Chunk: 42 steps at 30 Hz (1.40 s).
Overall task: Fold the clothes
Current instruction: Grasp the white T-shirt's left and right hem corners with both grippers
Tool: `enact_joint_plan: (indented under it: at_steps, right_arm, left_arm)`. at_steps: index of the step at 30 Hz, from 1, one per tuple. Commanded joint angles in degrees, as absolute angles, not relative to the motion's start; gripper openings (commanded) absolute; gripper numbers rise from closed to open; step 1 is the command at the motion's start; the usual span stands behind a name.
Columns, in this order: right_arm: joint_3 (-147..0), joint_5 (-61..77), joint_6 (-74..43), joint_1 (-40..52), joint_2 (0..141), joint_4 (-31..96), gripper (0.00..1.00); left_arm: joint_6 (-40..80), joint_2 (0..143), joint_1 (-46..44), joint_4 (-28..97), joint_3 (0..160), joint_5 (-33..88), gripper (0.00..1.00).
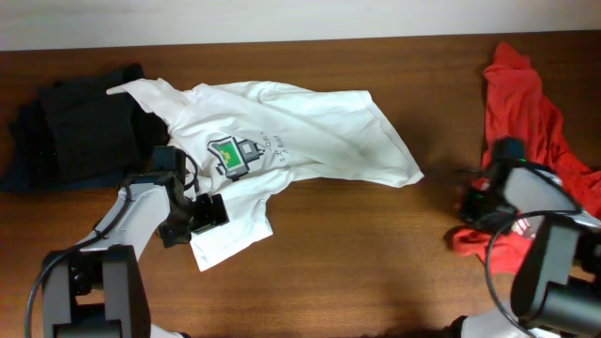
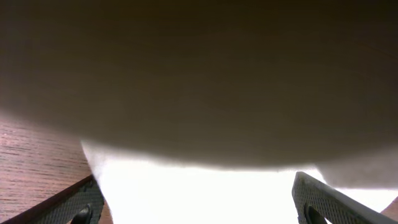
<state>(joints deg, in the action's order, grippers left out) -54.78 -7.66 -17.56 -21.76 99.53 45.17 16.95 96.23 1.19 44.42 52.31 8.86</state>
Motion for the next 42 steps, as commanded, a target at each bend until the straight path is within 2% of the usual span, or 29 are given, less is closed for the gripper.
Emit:
enact_joint_plan:
  at_steps: [1,4,6,8,11,12,13,21,23,24,26,27,33,35,42]
  right_arm:
    - [-57.12,-11.33,-24.67,-32.01,100.12,46.89,0.35]
    - [-61.30,-1.72,-26.35,-38.50,100.09,50.68,0.38]
    - [-65.14,18.83,-12.67,-39.72,99.77,52.34,0.44]
    - [-67.13,28.80,-5.21,-38.20,98.94,54.98,0.50]
    - [-67.48,29.95,-2.35,-34.20,98.06,56.73,0.55]
    - [-67.46,29.39,-2.11,-32.84,98.08,57.01,0.56]
    - [-67.46,28.62,-2.13,-31.57,98.08,57.04,0.56]
    - [-67.46,23.07,-2.13,-24.58,98.13,56.38,0.58]
    - [-67.44,23.07,-2.15,-23.94,98.13,56.12,0.58]
    - [-67.44,23.07,-2.13,-23.86,98.13,56.12,0.58]
    - [-67.44,23.07,-2.13,-23.83,98.19,56.14,0.57]
    - [-67.44,23.07,-2.13,-23.83,98.19,56.16,0.57]
    - [-67.40,23.11,-2.11,-21.69,98.70,56.36,0.58]
    - [-67.40,22.92,-0.62,-17.74,100.25,56.12,0.59]
    - [-67.40,18.94,-6.39,-10.76,104.90,51.90,0.63]
  left_arm:
    - [17.06,96.62,1.13,44.58,51.72,9.89,0.96]
    - [17.06,96.62,1.13,44.58,51.72,9.89,0.96]
    - [17.06,96.62,1.13,44.58,51.72,9.91,0.96]
    - [17.08,96.62,1.13,44.38,51.72,9.91,0.96]
    - [17.06,96.62,1.13,43.62,51.66,9.91,0.89]
    - [17.06,96.62,1.13,42.94,51.42,9.89,0.78]
    - [17.06,96.62,1.13,42.19,51.09,9.89,0.75]
    - [17.06,96.62,1.13,31.53,44.58,7.51,0.73]
    - [17.06,96.62,1.15,30.83,44.58,5.67,0.60]
    - [17.06,96.62,1.15,30.83,44.58,5.50,0.47]
    - [17.06,96.62,1.13,31.40,44.58,5.56,0.04]
    - [17.06,96.62,1.15,32.08,44.60,5.56,0.00]
    - [10.55,92.01,1.19,45.50,50.06,5.58,0.00]
    - [8.67,86.19,1.19,52.51,55.94,5.56,0.00]
    - [9.74,75.57,1.19,53.25,59.42,5.78,0.00]
